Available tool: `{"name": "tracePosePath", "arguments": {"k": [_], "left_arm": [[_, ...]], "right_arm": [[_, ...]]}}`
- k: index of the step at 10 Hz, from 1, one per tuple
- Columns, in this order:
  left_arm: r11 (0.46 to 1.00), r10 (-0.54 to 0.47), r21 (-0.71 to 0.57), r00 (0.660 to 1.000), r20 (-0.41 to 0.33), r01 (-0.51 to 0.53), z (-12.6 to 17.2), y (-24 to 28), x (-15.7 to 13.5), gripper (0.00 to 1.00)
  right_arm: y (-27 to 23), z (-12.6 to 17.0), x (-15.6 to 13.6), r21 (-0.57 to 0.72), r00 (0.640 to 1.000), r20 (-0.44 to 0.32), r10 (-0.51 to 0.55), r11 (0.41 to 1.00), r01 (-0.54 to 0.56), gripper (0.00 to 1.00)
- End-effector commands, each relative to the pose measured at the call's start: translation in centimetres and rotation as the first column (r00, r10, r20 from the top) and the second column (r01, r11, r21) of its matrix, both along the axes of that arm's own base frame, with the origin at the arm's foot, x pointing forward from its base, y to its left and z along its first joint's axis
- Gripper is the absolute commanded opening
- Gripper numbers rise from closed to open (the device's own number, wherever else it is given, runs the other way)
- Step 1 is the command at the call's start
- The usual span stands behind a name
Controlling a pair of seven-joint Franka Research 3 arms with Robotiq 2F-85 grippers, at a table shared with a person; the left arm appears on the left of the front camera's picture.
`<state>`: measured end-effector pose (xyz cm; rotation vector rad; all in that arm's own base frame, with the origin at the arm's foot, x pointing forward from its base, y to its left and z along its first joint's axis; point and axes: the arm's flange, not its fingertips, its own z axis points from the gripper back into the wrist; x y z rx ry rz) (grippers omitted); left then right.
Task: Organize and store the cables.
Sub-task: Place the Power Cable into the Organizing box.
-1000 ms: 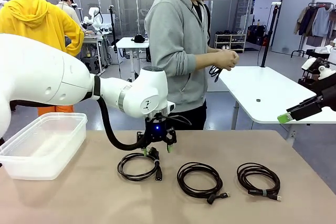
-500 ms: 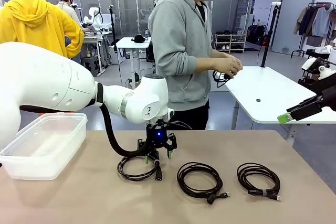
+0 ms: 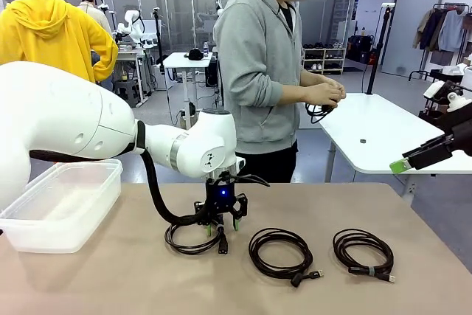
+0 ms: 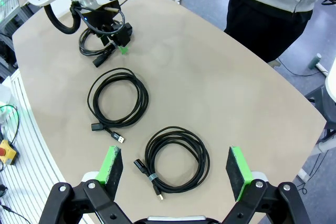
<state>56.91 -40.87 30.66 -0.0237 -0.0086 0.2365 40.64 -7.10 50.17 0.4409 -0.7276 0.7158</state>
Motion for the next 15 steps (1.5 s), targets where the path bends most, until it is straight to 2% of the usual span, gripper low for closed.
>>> {"name": "tracePosePath", "arguments": {"k": [1, 2, 3, 4, 5, 6, 7, 8, 10, 12, 14, 15], "left_arm": [[1.0, -0.021, -0.006, 1.0, -0.013, 0.02, 0.1, 0.6, -0.4, 0.61], [1.0, -0.018, -0.004, 1.0, -0.011, 0.018, 0.4, 0.7, -0.4, 0.5], [1.0, -0.015, -0.003, 1.0, -0.021, 0.015, 0.3, 0.7, -0.5, 0.61], [1.0, -0.013, -0.003, 0.999, -0.03, 0.013, 0.3, 0.7, -0.6, 0.3], [1.0, -0.014, 0.005, 0.999, -0.032, 0.014, 0.4, 0.7, -0.6, 0.41], [1.0, -0.013, 0.015, 0.999, -0.031, 0.014, 0.5, 0.7, -0.6, 0.1], [1.0, -0.013, 0.018, 0.999, -0.03, 0.014, 0.6, 0.6, -0.6, 0.22], [1.0, -0.014, 0.021, 1.0, -0.027, 0.015, 0.9, 0.6, -0.7, 0.0], [0.999, -0.016, 0.03, 1.0, -0.024, 0.017, 2.7, 0.7, -0.9, 0.0], [0.999, -0.04, 0.02, 0.999, 0.012, 0.04, 6.0, 0.9, -1.4, 0.0], [0.991, -0.123, 0.046, 0.992, 0.004, 0.123, 9.5, 1.6, -2.3, 0.0], [0.988, -0.147, 0.061, 0.989, 0.028, 0.145, 11.1, 2.0, -2.8, 0.14]], "right_arm": [[-0.1, 0.2, 0.1, -0.013, 1.0, -0.009, 0.008, 1.0, -0.008, 1.0], [-0.1, 0.2, 0.1, -0.013, 1.0, -0.009, 0.008, 1.0, -0.008, 1.0], [-0.1, 0.2, 0.1, -0.013, 1.0, -0.009, 0.008, 1.0, -0.008, 1.0], [-0.1, 0.2, 0.1, -0.013, 1.0, -0.009, 0.008, 1.0, -0.008, 1.0], [-0.1, 0.2, 0.1, -0.013, 1.0, -0.009, 0.008, 1.0, -0.008, 1.0], [-0.1, 0.2, 0.1, -0.013, 1.0, -0.009, 0.008, 1.0, -0.008, 1.0], [-0.1, 0.2, 0.1, -0.013, 1.0, -0.009, 0.008, 1.0, -0.008, 1.0], [-0.1, 0.2, 0.1, -0.013, 1.0, -0.009, 0.008, 1.0, -0.008, 1.0], [-0.1, 0.2, 0.1, -0.013, 1.0, -0.009, 0.008, 1.0, -0.008, 1.0], [-0.1, 0.2, 0.1, -0.013, 1.0, -0.009, 0.008, 1.0, -0.008, 1.0], [-0.1, 0.2, 0.1, -0.013, 1.0, -0.009, 0.008, 1.0, -0.008, 1.0], [-0.1, 0.2, 0.1, -0.013, 1.0, -0.009, 0.008, 1.0, -0.008, 1.0]]}}
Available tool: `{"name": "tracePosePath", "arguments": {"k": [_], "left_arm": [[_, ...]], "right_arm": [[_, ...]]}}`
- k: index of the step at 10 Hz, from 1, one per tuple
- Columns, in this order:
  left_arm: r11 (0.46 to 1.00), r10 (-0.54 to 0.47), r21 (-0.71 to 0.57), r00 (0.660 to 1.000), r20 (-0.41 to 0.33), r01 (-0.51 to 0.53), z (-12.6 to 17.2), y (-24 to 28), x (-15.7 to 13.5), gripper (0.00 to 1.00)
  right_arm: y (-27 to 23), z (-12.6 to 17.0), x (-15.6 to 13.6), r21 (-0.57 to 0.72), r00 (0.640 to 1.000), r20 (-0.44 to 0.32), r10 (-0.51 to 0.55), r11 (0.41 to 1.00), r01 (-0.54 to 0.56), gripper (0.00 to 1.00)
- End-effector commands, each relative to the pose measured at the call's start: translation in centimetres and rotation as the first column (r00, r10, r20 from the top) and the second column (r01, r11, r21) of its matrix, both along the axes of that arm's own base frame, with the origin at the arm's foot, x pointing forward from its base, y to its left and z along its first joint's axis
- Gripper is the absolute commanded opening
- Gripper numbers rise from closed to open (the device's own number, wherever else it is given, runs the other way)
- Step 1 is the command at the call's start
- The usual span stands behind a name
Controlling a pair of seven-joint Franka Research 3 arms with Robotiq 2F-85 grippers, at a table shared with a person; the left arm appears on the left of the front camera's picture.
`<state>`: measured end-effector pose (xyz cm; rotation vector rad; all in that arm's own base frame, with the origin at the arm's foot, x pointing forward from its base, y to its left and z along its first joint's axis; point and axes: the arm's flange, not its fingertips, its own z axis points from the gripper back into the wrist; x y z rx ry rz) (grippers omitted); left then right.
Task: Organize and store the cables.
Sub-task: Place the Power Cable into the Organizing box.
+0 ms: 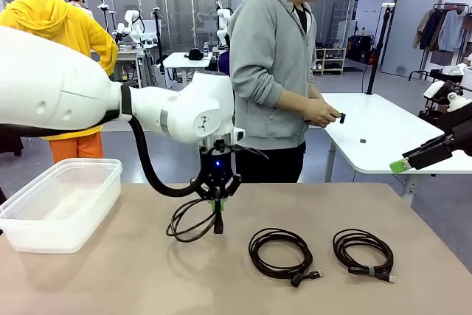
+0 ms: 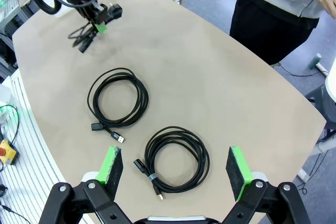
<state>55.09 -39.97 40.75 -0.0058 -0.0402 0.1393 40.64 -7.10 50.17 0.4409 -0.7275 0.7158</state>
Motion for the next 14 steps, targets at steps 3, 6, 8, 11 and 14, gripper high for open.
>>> {"name": "tracePosePath", "arguments": {"k": [3, 6, 8, 11, 14], "left_arm": [[0.986, -0.164, 0.047, 0.985, 0.042, 0.162, 3.4, 1.3, -2.4, 0.14], [0.998, -0.053, 0.021, 0.998, 0.026, 0.053, 3.2, 0.6, -0.8, 0.14], [0.998, -0.053, 0.021, 0.998, 0.026, 0.053, 3.2, 0.6, -0.8, 0.14], [0.978, -0.198, 0.082, 0.979, 0.054, 0.193, 5.1, 3.9, -0.4, 0.17], [0.947, -0.294, 0.155, 0.953, 0.076, 0.28, 9.9, 11.6, -0.6, 0.17]], "right_arm": [[-0.1, 0.2, 0.1, -0.013, 1.0, -0.009, 0.008, 1.0, -0.008, 1.0], [-0.1, 0.2, 0.1, -0.013, 1.0, -0.009, 0.008, 1.0, -0.008, 1.0], [-0.1, 0.2, 0.1, -0.013, 1.0, -0.009, 0.008, 1.0, -0.008, 1.0], [-0.1, 0.2, 0.1, -0.013, 1.0, -0.009, 0.008, 1.0, -0.008, 1.0], [-0.1, 0.2, 0.1, -0.013, 1.0, -0.009, 0.008, 1.0, -0.008, 1.0]]}}
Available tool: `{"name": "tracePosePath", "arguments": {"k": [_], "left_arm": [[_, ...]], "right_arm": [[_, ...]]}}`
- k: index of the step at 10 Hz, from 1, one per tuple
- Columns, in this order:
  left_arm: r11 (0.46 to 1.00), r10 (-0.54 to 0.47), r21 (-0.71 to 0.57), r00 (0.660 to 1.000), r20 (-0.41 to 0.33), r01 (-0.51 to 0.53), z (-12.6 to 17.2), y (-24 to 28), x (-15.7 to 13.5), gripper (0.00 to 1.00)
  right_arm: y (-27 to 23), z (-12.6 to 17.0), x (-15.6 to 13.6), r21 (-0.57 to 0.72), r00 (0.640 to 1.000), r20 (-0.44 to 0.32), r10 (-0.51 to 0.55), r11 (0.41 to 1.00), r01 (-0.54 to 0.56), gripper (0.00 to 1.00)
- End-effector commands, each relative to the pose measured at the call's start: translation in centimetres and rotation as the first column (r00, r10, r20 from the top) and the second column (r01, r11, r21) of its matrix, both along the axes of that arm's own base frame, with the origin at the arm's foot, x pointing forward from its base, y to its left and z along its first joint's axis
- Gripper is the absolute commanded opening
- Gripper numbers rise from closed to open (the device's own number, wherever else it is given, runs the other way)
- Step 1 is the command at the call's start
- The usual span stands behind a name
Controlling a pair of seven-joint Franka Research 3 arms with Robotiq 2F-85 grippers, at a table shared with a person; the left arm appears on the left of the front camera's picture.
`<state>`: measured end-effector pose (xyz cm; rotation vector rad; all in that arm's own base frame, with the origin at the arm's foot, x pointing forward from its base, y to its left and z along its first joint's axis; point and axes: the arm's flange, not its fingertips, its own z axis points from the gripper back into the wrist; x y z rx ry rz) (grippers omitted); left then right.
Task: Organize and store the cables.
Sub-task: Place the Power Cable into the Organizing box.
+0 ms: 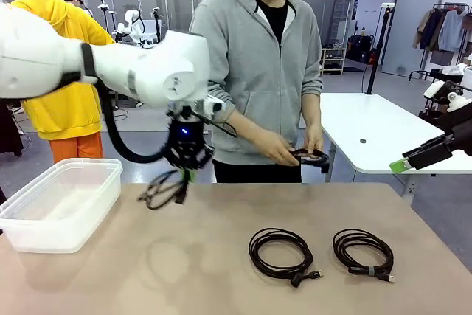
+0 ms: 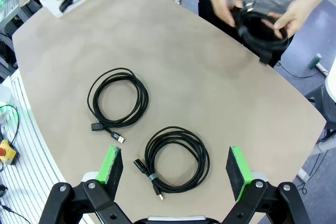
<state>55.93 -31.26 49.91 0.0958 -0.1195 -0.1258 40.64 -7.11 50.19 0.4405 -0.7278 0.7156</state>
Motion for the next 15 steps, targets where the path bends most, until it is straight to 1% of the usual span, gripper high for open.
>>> {"name": "tracePosePath", "arguments": {"k": [1, 2, 3, 4, 6, 8, 9, 10, 11, 12, 14, 15], "left_arm": [[0.998, -0.013, 0.054, 0.997, 0.08, 0.008, 1.4, 5.8, -1.5, 0.17], [0.999, 0.001, 0.053, 0.996, 0.088, -0.006, 2.4, 8.7, -1.9, 0.17], [0.997, 0.005, 0.075, 0.994, 0.108, -0.013, 3.6, 11.9, -2.1, 0.17], [0.997, 0.029, 0.066, 0.991, 0.127, -0.037, 4.7, 15.3, -2.3, 0.17], [0.995, 0.069, 0.054, 0.986, 0.153, -0.079, 5.4, 20.3, -2.4, 0.17], [0.993, 0.085, 0.066, 0.986, 0.142, -0.096, 5.2, 24.7, -2.2, 0.17], [0.994, 0.091, 0.049, 0.986, 0.14, -0.099, 4.3, 26.1, -2.0, 0.17], [0.996, 0.075, 0.033, 0.989, 0.125, -0.079, 2.9, 27.1, -1.6, 0.17], [0.995, 0.091, 0.023, 0.988, 0.129, -0.094, 1.7, 28.0, -1.0, 0.17], [0.994, 0.108, -0.019, 0.989, 0.101, -0.107, 0.4, 28.7, -0.3, 0.17], [0.991, 0.119, -0.072, 0.988, 0.099, -0.112, -2.1, 29.5, 1.1, 0.17], [0.987, 0.14, -0.087, 0.986, 0.092, -0.132, -3.4, 29.8, 1.9, 0.17]], "right_arm": [[-0.1, 0.2, 0.1, -0.013, 1.0, -0.009, 0.008, 1.0, -0.008, 1.0], [-0.1, 0.2, 0.1, -0.013, 1.0, -0.009, 0.008, 1.0, -0.008, 1.0], [-0.1, 0.2, 0.1, -0.013, 1.0, -0.009, 0.008, 1.0, -0.008, 1.0], [-0.1, 0.2, 0.1, -0.013, 1.0, -0.009, 0.008, 1.0, -0.008, 1.0], [-0.1, 0.2, 0.1, -0.013, 1.0, -0.009, 0.008, 1.0, -0.008, 1.0], [-0.1, 0.2, 0.1, -0.013, 1.0, -0.009, 0.008, 1.0, -0.008, 1.0], [-0.1, 0.2, 0.1, -0.013, 1.0, -0.009, 0.008, 1.0, -0.008, 1.0], [-0.1, 0.2, 0.1, -0.013, 1.0, -0.009, 0.008, 1.0, -0.008, 1.0], [-0.1, 0.2, 0.1, -0.013, 1.0, -0.009, 0.008, 1.0, -0.008, 1.0], [-0.1, 0.2, 0.1, -0.013, 1.0, -0.009, 0.008, 1.0, -0.008, 1.0], [-0.1, 0.2, 0.1, -0.013, 1.0, -0.009, 0.008, 1.0, -0.008, 1.0], [-0.1, 0.2, 0.1, -0.013, 1.0, -0.009, 0.008, 1.0, -0.008, 1.0]]}}
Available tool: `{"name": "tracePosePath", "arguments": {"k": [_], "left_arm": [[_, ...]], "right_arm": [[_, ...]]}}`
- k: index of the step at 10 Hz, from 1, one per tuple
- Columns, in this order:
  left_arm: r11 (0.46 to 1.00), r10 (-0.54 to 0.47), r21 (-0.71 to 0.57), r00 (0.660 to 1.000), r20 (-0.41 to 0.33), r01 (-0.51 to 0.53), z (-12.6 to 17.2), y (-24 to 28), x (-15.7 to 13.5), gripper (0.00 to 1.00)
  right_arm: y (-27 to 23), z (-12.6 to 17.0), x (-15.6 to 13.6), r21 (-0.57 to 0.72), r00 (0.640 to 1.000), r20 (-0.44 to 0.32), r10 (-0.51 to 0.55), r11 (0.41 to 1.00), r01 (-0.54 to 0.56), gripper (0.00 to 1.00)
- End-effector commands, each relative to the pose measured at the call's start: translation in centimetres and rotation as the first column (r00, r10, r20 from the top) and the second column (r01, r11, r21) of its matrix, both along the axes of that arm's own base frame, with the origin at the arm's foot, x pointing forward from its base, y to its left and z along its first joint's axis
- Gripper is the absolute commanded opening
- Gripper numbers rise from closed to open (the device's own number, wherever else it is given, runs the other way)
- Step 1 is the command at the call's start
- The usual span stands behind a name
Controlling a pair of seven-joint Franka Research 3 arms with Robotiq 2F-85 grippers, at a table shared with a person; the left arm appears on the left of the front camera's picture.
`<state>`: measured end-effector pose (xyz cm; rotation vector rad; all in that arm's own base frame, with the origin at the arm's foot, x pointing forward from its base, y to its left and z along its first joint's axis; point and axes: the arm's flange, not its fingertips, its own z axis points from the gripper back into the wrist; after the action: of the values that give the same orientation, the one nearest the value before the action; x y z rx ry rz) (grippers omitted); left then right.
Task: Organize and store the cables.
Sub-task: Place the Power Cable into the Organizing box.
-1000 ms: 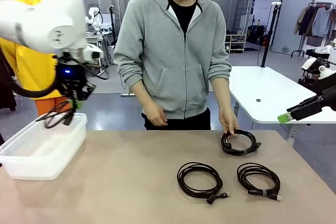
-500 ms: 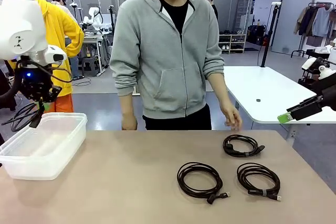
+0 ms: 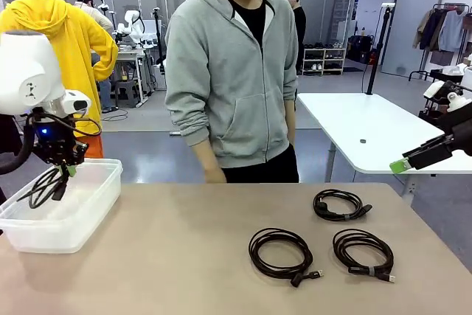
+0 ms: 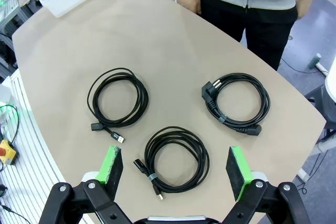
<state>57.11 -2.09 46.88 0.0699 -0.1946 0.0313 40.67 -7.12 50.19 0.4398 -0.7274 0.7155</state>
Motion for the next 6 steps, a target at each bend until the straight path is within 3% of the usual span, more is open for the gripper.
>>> {"name": "tracePosePath", "arguments": {"k": [1, 5, 6], "left_arm": [[1.0, 0.011, -0.019, 1.0, 0.024, -0.011, -1.7, 1.2, 1.6, 0.17], [0.993, 0.06, -0.098, 0.997, -0.039, -0.063, -3.8, 2.3, 3.1, 0.17], [0.991, 0.068, -0.11, 0.996, -0.051, -0.073, -4.4, 2.7, 3.4, 0.28]], "right_arm": [[0.0, 0.2, 0.0, -0.012, 1.0, -0.009, 0.008, 1.0, -0.009, 1.0], [0.0, 0.2, 0.0, -0.012, 1.0, -0.009, 0.008, 1.0, -0.009, 1.0], [0.0, 0.2, 0.0, -0.012, 1.0, -0.009, 0.008, 1.0, -0.009, 1.0]]}}
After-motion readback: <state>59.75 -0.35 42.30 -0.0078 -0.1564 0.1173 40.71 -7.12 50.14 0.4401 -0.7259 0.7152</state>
